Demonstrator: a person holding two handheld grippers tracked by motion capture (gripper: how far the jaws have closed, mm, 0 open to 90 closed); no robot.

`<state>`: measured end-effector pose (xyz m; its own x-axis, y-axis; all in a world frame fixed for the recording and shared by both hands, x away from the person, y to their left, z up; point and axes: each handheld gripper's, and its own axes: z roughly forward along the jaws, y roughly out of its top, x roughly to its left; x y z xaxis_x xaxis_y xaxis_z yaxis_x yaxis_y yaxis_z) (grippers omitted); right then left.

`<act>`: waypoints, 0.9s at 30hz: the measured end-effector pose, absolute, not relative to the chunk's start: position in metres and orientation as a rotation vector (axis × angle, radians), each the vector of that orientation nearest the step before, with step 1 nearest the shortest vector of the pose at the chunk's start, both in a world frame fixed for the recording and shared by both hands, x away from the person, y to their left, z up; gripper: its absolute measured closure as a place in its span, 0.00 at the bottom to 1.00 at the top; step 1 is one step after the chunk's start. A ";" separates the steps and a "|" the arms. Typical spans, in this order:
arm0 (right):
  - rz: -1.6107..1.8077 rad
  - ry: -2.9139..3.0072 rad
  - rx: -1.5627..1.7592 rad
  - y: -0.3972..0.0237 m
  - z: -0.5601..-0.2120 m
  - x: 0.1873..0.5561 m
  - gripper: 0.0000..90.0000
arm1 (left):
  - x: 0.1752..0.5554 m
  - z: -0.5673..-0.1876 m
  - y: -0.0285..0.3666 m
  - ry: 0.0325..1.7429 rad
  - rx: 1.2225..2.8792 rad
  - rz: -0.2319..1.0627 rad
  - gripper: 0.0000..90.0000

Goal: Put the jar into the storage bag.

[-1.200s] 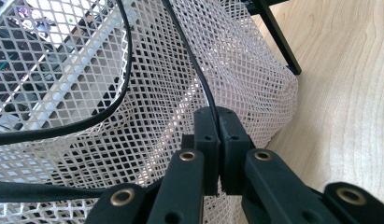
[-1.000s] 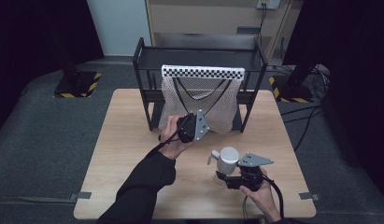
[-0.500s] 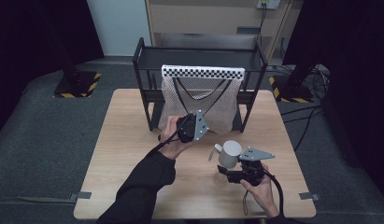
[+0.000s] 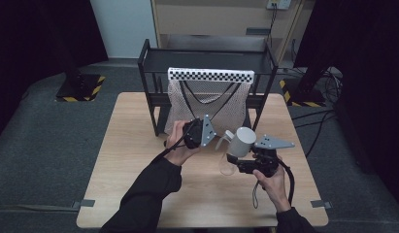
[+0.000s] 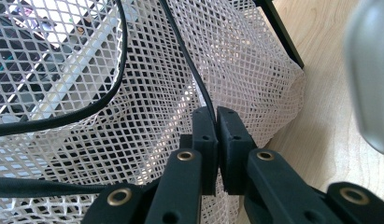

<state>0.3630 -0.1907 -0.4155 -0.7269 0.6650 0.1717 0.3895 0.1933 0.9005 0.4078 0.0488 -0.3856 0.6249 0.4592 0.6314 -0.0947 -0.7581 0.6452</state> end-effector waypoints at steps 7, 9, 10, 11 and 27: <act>1.579 2.192 0.995 -0.190 -0.397 0.374 0.35 | 0.408 -0.386 0.050 0.282 2.193 1.096 0.96; 1.581 2.186 0.989 -0.189 -0.392 0.377 0.35 | 0.408 -0.386 0.050 0.281 2.192 1.097 0.95; 1.580 2.185 0.985 -0.189 -0.390 0.378 0.35 | 0.408 -0.386 0.050 0.280 2.192 1.096 0.96; 1.585 2.179 0.985 -0.188 -0.387 0.380 0.35 | 0.408 -0.386 0.050 0.279 2.191 1.094 0.95; 1.693 2.105 0.967 -0.182 -0.345 0.399 0.35 | 0.407 -0.386 0.050 0.271 2.198 1.096 0.95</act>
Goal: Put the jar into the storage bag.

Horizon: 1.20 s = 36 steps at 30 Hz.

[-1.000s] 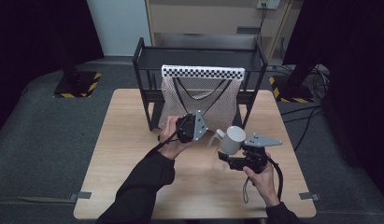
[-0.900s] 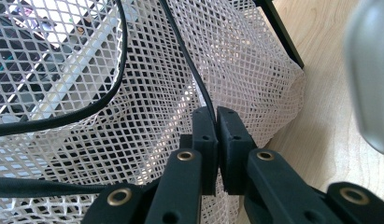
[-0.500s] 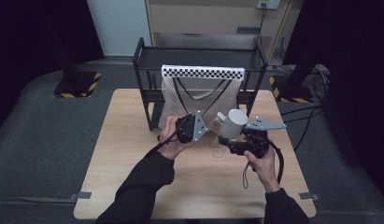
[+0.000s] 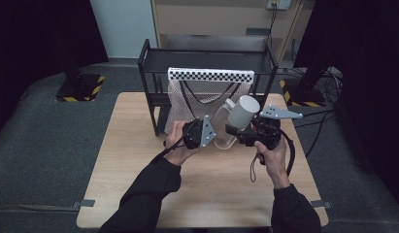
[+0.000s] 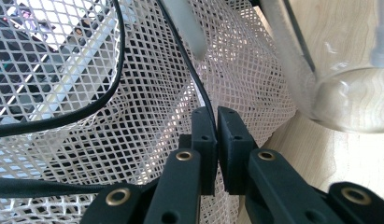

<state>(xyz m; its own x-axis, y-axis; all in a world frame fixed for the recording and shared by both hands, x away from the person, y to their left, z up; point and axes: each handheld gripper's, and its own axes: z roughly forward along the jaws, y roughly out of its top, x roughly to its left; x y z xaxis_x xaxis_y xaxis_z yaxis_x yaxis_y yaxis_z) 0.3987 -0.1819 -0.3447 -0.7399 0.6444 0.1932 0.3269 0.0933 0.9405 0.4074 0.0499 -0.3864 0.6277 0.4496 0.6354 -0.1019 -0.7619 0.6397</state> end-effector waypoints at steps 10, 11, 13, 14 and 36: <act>1.735 2.049 1.001 -0.181 -0.332 0.415 0.35 | 0.407 -0.387 0.050 0.265 2.198 1.100 0.94; 1.738 2.043 1.004 -0.182 -0.330 0.417 0.35 | 0.407 -0.387 0.050 0.265 2.197 1.099 0.94; 1.744 2.035 1.009 -0.183 -0.328 0.419 0.35 | 0.407 -0.387 0.050 0.265 2.197 1.100 0.94; 1.744 2.035 1.009 -0.183 -0.328 0.419 0.35 | 0.407 -0.388 0.050 0.265 2.196 1.099 0.94; 1.876 1.990 1.014 -0.158 -0.303 0.441 0.35 | 0.407 -0.388 0.050 0.257 2.203 1.109 0.93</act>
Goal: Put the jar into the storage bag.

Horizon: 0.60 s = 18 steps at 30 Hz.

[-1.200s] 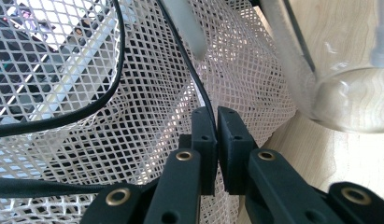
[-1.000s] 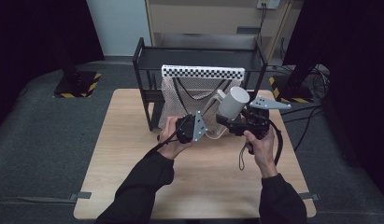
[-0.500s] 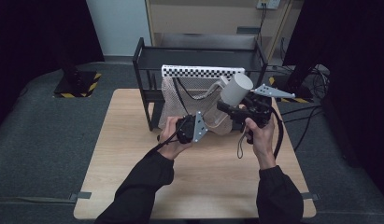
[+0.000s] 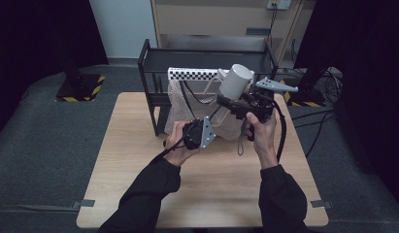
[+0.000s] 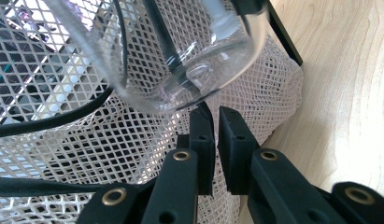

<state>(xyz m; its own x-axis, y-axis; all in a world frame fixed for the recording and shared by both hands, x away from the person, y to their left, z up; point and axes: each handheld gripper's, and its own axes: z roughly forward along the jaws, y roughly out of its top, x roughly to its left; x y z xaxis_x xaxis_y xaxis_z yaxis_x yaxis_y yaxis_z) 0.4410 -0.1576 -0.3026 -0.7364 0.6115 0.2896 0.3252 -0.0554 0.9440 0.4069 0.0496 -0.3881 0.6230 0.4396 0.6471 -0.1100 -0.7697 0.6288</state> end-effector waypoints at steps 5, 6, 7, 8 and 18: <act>1.894 1.985 1.032 -0.152 -0.303 0.449 0.35 | 0.407 -0.389 0.049 0.252 2.209 1.112 0.93; 1.893 1.983 1.034 -0.151 -0.303 0.450 0.35 | 0.407 -0.389 0.049 0.251 2.209 1.111 0.93; 1.894 1.981 1.040 -0.150 -0.304 0.452 0.35 | 0.407 -0.388 0.049 0.251 2.210 1.111 0.93; 1.894 1.980 1.044 -0.149 -0.304 0.454 0.35 | 0.407 -0.388 0.048 0.250 2.212 1.111 0.93; 1.857 1.953 1.094 -0.141 -0.310 0.467 0.35 | 0.406 -0.387 0.046 0.241 2.219 1.111 0.93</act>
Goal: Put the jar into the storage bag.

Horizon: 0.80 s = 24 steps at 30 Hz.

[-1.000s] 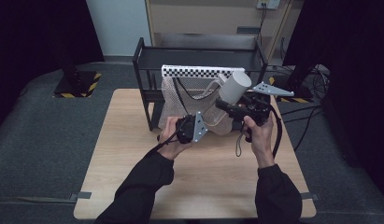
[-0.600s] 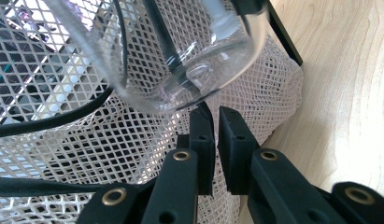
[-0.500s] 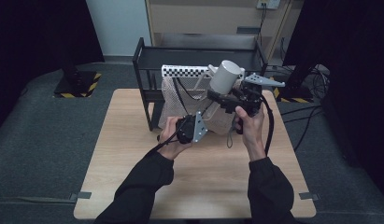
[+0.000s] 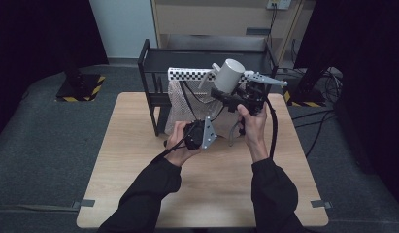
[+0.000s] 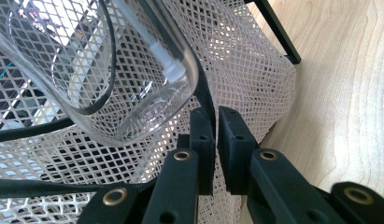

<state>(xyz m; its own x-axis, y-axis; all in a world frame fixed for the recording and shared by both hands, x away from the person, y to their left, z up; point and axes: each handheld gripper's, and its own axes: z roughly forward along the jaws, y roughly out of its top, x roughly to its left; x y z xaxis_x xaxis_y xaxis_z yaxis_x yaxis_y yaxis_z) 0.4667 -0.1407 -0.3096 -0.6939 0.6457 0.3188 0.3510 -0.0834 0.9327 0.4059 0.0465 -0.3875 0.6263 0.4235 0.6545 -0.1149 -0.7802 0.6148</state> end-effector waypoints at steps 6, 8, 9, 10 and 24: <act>1.804 1.955 1.112 -0.139 -0.316 0.472 0.35 | 0.404 -0.387 0.048 0.237 2.218 1.116 0.93; 1.787 1.956 1.107 -0.139 -0.316 0.471 0.35 | 0.403 -0.386 0.048 0.237 2.219 1.115 0.93; 1.778 1.957 1.104 -0.138 -0.316 0.471 0.35 | 0.403 -0.386 0.048 0.234 2.220 1.119 0.93; 1.766 1.961 1.101 -0.138 -0.316 0.470 0.35 | 0.403 -0.386 0.048 0.233 2.220 1.119 0.93; 1.668 2.006 1.098 -0.139 -0.326 0.467 0.35 | 0.399 -0.384 0.046 0.221 2.208 1.128 0.92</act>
<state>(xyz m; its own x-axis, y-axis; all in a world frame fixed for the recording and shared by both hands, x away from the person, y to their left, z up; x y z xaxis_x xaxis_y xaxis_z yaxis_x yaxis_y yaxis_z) 0.4669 -0.1393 -0.3264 -0.6583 0.7169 0.2294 0.3560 0.0281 0.9341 0.3994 0.0457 -0.3837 0.6170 0.4168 0.6675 -0.1335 -0.7805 0.6107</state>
